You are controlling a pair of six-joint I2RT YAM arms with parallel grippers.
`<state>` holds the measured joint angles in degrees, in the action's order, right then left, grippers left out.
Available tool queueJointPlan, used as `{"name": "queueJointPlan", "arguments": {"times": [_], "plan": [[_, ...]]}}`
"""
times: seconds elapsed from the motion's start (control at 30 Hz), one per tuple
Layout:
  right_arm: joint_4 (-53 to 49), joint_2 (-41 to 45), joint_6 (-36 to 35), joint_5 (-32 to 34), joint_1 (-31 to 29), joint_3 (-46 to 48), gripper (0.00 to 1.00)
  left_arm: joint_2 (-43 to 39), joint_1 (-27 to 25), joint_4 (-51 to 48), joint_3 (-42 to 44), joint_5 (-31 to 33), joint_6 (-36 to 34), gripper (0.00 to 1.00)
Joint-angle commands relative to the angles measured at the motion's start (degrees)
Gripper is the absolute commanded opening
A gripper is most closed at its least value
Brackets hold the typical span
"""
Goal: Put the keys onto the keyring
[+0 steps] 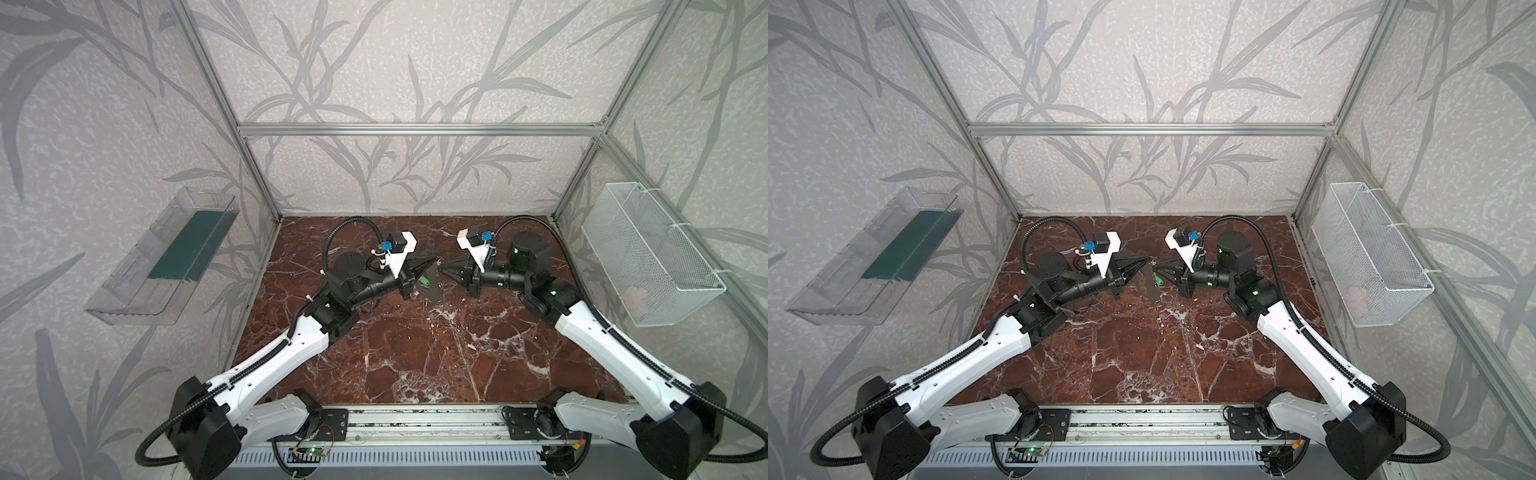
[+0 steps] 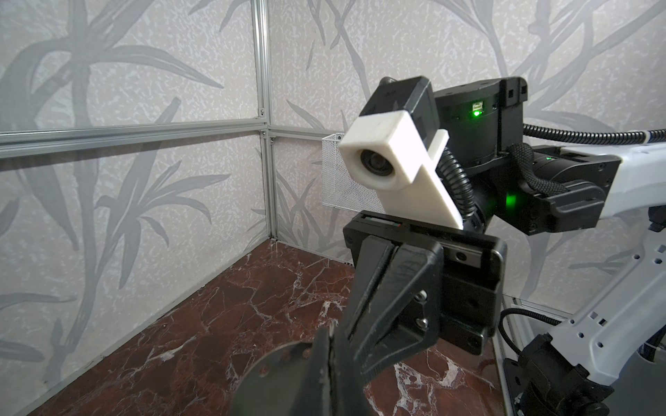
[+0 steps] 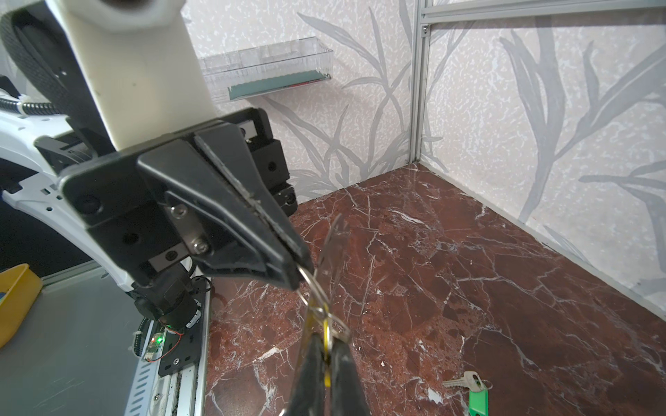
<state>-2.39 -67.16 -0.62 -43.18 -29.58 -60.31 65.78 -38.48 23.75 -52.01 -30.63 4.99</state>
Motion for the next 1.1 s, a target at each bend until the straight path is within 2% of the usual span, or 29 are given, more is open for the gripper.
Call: {"name": "queueJointPlan", "arguments": {"times": [0.0,0.67,1.07], "plan": [[1.6,-0.3,0.0,-2.7,-0.4,-1.1,0.00,-0.2,0.3,3.6,0.4,-1.2,0.9,0.00],[-2.7,-2.5,-3.8,-5.7,-3.0,-4.1,0.00,-0.4,0.3,5.2,1.4,-1.4,1.7,0.00],[-3.9,-1.1,-4.5,1.6,-2.6,-3.5,0.00,-1.2,0.3,5.3,2.1,-1.4,1.7,0.00]]}}
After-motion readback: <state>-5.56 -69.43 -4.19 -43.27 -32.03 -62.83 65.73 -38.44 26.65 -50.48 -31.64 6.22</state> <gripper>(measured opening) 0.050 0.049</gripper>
